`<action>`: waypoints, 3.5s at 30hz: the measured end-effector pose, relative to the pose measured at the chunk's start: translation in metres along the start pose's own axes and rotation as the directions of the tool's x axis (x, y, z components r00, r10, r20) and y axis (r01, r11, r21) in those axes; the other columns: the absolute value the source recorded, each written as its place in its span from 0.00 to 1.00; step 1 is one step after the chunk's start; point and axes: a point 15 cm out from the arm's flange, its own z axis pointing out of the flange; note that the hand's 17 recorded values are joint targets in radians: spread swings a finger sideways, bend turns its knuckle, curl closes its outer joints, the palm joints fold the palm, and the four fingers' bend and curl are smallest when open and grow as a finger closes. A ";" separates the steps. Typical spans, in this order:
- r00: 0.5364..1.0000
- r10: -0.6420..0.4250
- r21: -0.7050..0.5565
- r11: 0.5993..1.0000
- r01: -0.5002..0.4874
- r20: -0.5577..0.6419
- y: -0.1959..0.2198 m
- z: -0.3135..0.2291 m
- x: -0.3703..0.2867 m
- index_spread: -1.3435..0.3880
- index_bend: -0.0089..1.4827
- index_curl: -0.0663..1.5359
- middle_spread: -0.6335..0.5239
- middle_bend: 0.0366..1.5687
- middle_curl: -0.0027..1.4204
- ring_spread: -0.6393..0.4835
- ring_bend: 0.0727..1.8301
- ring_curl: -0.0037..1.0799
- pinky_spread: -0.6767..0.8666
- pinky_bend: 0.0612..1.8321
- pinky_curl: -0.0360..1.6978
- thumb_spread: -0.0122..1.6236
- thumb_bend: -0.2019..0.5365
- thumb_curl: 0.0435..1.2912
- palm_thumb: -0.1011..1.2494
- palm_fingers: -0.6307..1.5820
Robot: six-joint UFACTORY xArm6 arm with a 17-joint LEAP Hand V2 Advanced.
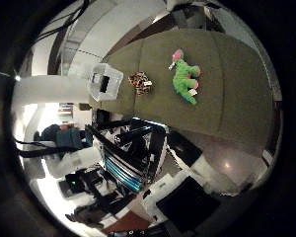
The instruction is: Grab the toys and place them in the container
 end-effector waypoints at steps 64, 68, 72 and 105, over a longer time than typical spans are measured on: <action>0.930 0.351 -0.201 0.924 -0.325 0.109 -0.120 0.347 -0.108 0.65 0.12 0.23 0.72 0.10 0.21 0.80 0.12 0.24 0.76 0.33 0.08 0.66 0.24 0.21 0.43 0.37; 0.924 0.367 -0.208 0.917 -0.340 0.108 -0.120 0.357 -0.116 0.65 0.12 0.23 0.71 0.10 0.21 0.81 0.14 0.24 0.78 0.37 0.08 0.65 0.25 0.21 0.46 0.39; 0.921 0.373 -0.225 0.912 -0.342 0.112 -0.116 0.367 -0.124 0.65 0.11 0.21 0.65 0.11 0.21 0.77 0.25 0.27 0.78 0.46 0.08 0.64 0.26 0.23 0.52 0.51; 0.944 0.314 0.065 0.945 -0.321 0.101 -0.189 0.064 -0.068 0.65 0.79 0.53 0.42 0.85 0.51 0.40 0.77 0.62 0.33 0.81 0.38 0.68 0.26 0.39 0.84 0.81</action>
